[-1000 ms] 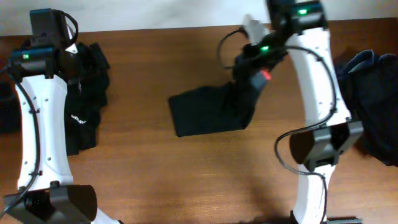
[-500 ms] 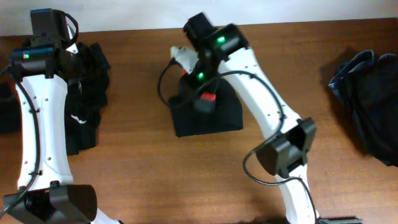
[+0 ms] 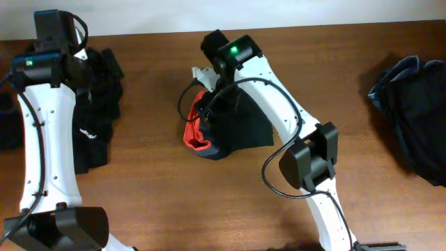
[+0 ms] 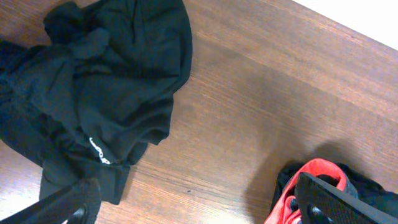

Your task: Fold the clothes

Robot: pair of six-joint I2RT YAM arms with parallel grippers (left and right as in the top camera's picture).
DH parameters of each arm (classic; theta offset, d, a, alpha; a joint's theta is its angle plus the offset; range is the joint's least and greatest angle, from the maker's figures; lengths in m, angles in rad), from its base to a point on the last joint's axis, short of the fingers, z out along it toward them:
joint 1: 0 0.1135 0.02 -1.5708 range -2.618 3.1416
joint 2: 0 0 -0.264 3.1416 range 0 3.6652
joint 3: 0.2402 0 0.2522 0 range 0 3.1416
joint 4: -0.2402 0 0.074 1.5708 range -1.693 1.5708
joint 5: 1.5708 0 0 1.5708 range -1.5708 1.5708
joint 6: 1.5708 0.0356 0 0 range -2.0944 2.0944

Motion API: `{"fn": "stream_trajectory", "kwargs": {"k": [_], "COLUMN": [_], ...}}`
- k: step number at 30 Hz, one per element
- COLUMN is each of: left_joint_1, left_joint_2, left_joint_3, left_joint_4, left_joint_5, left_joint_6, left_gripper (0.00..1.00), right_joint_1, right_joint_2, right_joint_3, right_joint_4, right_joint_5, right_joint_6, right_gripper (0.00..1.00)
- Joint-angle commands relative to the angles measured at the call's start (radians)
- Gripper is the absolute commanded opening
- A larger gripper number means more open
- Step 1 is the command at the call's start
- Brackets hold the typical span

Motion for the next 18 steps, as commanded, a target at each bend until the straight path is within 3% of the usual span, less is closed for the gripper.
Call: {"fn": "stream_trajectory", "kwargs": {"k": [1,5,10,15,18], "left_joint_1": [0.005,0.005,0.008,0.030,0.047], "left_joint_2": [0.021,0.043,0.048,0.048,0.048], "left_joint_3": [0.000,0.000,0.001,0.001,0.001], "left_joint_4": [0.001,-0.002,0.013,0.030,0.028], "left_joint_5": [0.011,0.011,0.010,0.010,0.010], "left_joint_6": [0.008,0.008,0.008,0.008,0.008], "left_gripper": [0.99,0.99,0.99,0.99,0.99], "right_joint_1": [-0.043,-0.053,-0.020,0.036,0.063], "right_joint_2": [-0.023,-0.021,-0.020,-0.020,-0.018], "right_joint_3": [0.052,0.050,0.042,0.023,0.022], "right_joint_4": [0.001,0.033,0.116,0.228,0.248], "right_joint_5": [-0.067,-0.085,-0.042,0.135,0.258], "right_joint_6": [0.058,0.115,0.238,0.474,0.601], "right_gripper": [1.00,0.84,0.82,0.82,0.77]}}
